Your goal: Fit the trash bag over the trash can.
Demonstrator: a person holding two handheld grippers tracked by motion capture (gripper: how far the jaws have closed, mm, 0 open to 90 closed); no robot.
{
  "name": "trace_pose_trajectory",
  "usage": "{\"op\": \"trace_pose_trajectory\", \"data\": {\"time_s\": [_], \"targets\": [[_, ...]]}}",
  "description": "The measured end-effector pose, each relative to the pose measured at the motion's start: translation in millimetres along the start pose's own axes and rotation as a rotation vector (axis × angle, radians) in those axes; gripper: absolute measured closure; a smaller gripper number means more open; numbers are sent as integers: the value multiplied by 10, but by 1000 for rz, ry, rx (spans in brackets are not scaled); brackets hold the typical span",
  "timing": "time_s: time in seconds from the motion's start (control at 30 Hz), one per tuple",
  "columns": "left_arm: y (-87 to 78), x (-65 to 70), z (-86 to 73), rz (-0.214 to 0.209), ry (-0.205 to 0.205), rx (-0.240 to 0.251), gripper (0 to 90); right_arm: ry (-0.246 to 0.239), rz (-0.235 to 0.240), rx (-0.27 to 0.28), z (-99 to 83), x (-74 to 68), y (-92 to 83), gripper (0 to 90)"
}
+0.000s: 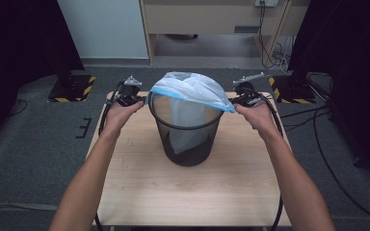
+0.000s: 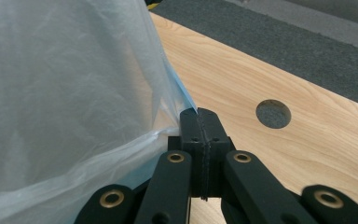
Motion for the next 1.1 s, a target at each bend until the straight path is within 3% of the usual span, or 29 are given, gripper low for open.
{"op": "trace_pose_trajectory", "data": {"time_s": [0.23, 0.33, 0.4, 0.47, 0.57, 0.7, 0.8, 1.1], "targets": [[-28, 2, -13, 15, -7, 10, 852, 1, -11, 11, -14, -4, 29, 853], [-51, -42, -3, 47, -38, 33, 639, 8, -18, 27, 8, -6, 15, 781], [-92, -88, 31, 80, -54, 75, 482, 5, -28, 48, 40, -6, -9, 724], [-151, -108, 75, 100, -56, 123, 428, 25, -34, 83, 87, 4, -53, 641], [-260, -129, 133, 125, -43, 163, 400, 32, -46, 115, 150, 42, -120, 559], [-383, -158, 202, 140, -30, 186, 403, 38, -62, 159, 212, 76, -233, 533], [-451, -171, 223, 153, -29, 202, 458, 36, -79, 175, 228, 97, -320, 557], [-659, -109, 144, 174, -2, 205, 478, 7, -108, 198, 111, 104, -666, 606]]}}
Point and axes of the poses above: each handheld gripper's, and its own axes: y roughly forward along the jaws, z roughly out of its top, x roughly to its right, the point moved 7 cm from there along y, roughly forward along the jaws, and after that the axes turned 4 degrees about -x, right-handed, at the moved point
